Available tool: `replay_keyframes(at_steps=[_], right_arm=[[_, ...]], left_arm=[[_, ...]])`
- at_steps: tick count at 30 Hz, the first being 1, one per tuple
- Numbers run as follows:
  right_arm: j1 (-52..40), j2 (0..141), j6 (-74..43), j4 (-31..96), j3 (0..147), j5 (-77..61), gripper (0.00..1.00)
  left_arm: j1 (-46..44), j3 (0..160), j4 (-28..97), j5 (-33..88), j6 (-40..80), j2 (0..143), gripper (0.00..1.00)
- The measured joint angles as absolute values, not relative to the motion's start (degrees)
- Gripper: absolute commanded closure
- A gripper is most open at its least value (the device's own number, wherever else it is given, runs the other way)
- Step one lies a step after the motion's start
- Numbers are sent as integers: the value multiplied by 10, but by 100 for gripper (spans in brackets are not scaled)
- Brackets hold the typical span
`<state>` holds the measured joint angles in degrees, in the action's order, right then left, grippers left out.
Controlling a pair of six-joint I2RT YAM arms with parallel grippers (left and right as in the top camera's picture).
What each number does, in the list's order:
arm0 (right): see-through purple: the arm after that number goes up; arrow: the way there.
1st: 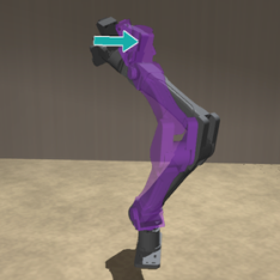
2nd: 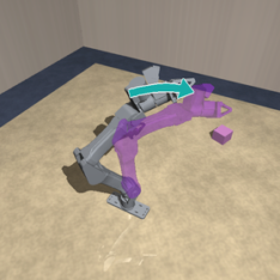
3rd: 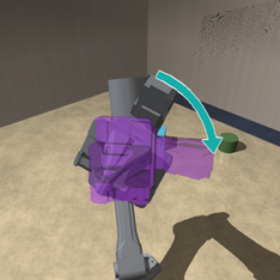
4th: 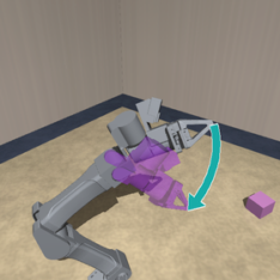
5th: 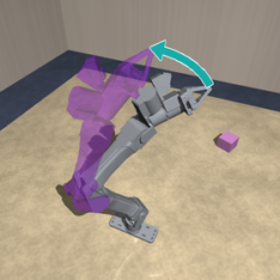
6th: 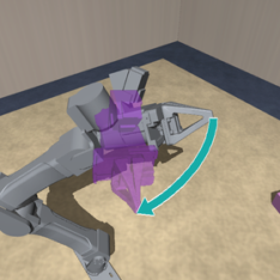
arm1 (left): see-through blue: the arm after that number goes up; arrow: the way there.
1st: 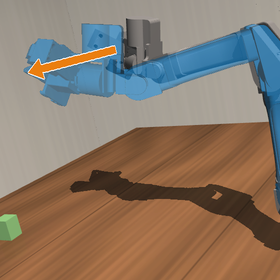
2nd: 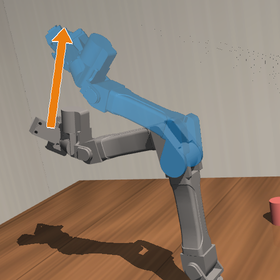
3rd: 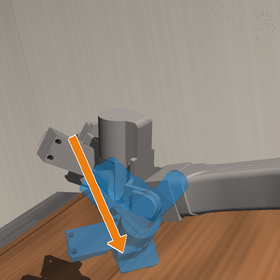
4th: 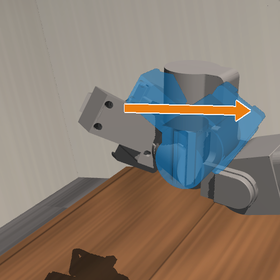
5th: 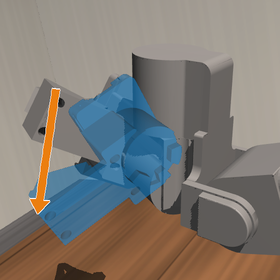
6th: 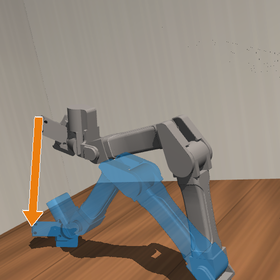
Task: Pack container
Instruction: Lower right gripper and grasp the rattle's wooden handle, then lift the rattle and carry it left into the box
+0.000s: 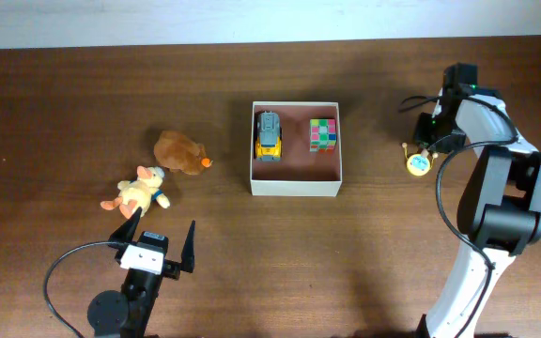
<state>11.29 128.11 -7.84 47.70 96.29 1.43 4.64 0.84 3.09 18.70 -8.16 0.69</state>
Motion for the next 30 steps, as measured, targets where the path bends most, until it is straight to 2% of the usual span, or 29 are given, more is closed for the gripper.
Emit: replay_keyframes(at_steps=[9,30], right_arm=[[77,1281,-87,482,963,14,87],[74,1281,-88,523,969,12,91]], left_arm=[[46,8,31,187,-82,7,1],[46,8,31,187,-82,7,1]])
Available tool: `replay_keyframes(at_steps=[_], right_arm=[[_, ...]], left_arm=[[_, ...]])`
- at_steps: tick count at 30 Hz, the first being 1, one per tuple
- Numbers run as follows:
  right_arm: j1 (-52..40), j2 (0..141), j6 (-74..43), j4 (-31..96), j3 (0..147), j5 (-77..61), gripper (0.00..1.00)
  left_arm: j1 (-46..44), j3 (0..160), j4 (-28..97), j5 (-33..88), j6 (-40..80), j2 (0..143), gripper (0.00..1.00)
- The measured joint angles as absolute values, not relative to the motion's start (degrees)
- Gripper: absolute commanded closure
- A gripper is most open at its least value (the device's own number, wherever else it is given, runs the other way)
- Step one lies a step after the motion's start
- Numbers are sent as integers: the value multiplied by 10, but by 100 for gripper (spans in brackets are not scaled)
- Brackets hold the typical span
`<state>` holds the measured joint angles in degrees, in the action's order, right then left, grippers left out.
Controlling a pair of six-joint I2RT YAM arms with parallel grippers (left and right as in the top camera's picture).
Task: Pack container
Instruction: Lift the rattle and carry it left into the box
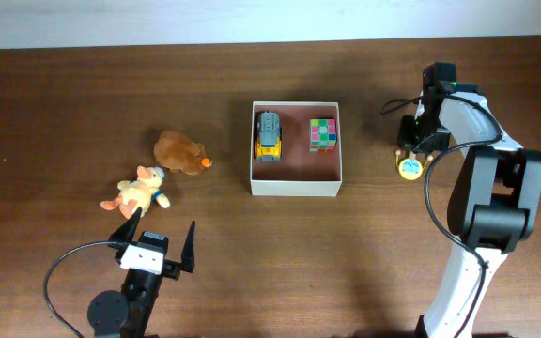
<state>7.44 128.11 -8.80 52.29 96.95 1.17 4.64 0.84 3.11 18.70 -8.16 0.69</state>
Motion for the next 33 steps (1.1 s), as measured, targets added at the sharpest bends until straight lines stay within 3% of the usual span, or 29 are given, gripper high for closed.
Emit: replay_keyframes(at_steps=[8,22,33], right_arm=[[75,1289,-85,623,1048,-5,91],[67,1290,-25,820,1294,-166,91],[-39,1290,3,848,1363,-233,90]], left_arm=[[46,8,31,187,-82,7,1],[46,8,31,187,-82,7,1],[46,8,31,187,-82,7,1]])
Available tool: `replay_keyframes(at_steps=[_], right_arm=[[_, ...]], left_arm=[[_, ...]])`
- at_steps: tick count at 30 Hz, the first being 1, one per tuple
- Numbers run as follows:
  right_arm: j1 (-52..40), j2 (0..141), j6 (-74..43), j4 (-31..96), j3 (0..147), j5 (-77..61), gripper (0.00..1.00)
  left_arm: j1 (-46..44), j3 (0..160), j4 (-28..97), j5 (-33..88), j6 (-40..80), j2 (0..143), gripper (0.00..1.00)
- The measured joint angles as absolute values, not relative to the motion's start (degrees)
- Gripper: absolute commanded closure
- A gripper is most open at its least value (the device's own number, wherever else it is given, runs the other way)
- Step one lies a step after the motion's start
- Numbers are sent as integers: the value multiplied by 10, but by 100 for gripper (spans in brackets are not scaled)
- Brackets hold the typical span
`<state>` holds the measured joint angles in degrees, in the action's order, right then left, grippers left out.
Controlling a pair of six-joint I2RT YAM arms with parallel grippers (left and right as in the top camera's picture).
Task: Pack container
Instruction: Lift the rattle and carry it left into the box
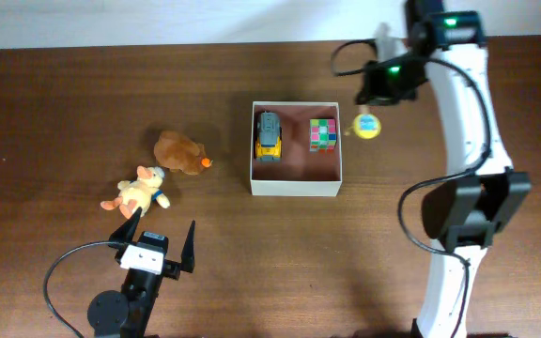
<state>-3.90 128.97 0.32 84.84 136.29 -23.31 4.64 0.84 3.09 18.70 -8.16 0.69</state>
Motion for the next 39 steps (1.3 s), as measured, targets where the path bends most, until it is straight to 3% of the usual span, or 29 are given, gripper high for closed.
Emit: replay_keyframes(at_steps=[13,31,32,33,34,36,39], right_arm=[[-174,1295,-44,742,1358,-213,89],[-198,1390,-76,730,1351,-163,89],[-198,1390,-76,727,1351,-162,82],[-198,1390,-76,725,1351,-160,69],[-198,1390,-75,723,1351,-159,44],[-198,1390,-78,718,1351,-156,33],[-198,1390,-77,715,1351,-154,29]], left_arm=[[46,8,31,187,-82,7,1],[46,8,31,187,-82,7,1],[46,8,31,187,-82,7,1],[46,8,31,187,-82,7,1],[46,8,31,187,-82,7,1],[46,8,31,187,-82,7,1],[46,8,31,187,-82,7,1]])
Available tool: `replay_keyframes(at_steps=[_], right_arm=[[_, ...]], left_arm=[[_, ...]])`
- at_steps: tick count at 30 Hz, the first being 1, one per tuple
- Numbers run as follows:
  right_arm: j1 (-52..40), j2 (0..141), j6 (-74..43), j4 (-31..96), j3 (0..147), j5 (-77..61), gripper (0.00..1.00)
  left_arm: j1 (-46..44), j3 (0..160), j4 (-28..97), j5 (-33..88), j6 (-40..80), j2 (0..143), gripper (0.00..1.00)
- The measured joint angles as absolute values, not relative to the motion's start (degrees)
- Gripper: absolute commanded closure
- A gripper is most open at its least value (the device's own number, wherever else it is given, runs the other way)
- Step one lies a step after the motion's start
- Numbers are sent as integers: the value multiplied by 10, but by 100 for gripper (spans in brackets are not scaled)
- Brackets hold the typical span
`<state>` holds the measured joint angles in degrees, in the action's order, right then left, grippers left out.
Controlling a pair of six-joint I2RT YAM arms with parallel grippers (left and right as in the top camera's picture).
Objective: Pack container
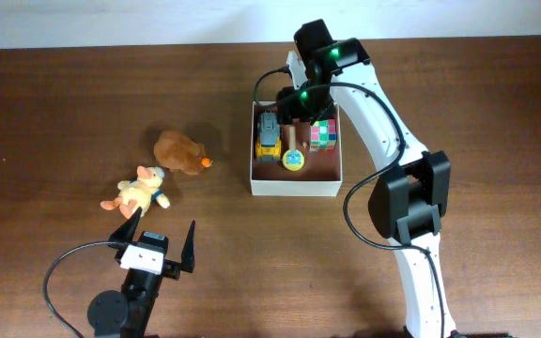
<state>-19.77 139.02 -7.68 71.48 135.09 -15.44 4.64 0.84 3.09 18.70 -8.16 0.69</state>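
Observation:
A white box stands mid-table with a yellow toy car on its left side and a coloured cube on its right. My right gripper reaches in over the box's far half, shut on the stick of a small round yellow-and-blue toy. The toy hangs between the car and the cube, over the box floor. The wrist hides the fingers. At the near left, my left gripper is open and holds nothing.
A brown plush animal and a yellow duck plush lie on the table left of the box. The right arm's links stretch from the near right edge up past the box's right side.
My right gripper has moved left from just outside the box's far right corner to over the box, and the round toy it holds is now inside, between car and cube. The left arm has not moved.
My right gripper was at the round toy on the table far right of the box. It then had the toy a little further left, then lifted beside the box's far right corner. Now it holds the toy inside the box. The left arm stayed still.

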Motion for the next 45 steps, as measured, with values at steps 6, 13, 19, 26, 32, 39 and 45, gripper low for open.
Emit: replay_keyframes(at_steps=[6,13,19,26,32,39,45], right_arm=[[-198,1390,-78,718,1351,-154,28],[-198,1390,-76,800,1409,-152,22],[-190,1382,-75,888,1547,-134,10],[-105,1333,-77,970,1646,-24,1],[-3,1325,-77,970,1648,17,1],[96,1325,-77,970,1648,26,1],[142,1325,-77,970,1648,28,1]], left_arm=[[46,8,31,187,-82,7,1],[46,8,31,187,-82,7,1],[46,8,31,187,-82,7,1],[46,8,31,187,-82,7,1],[46,8,31,187,-82,7,1],[46,8,31,187,-82,7,1],[46,8,31,187,-82,7,1]])
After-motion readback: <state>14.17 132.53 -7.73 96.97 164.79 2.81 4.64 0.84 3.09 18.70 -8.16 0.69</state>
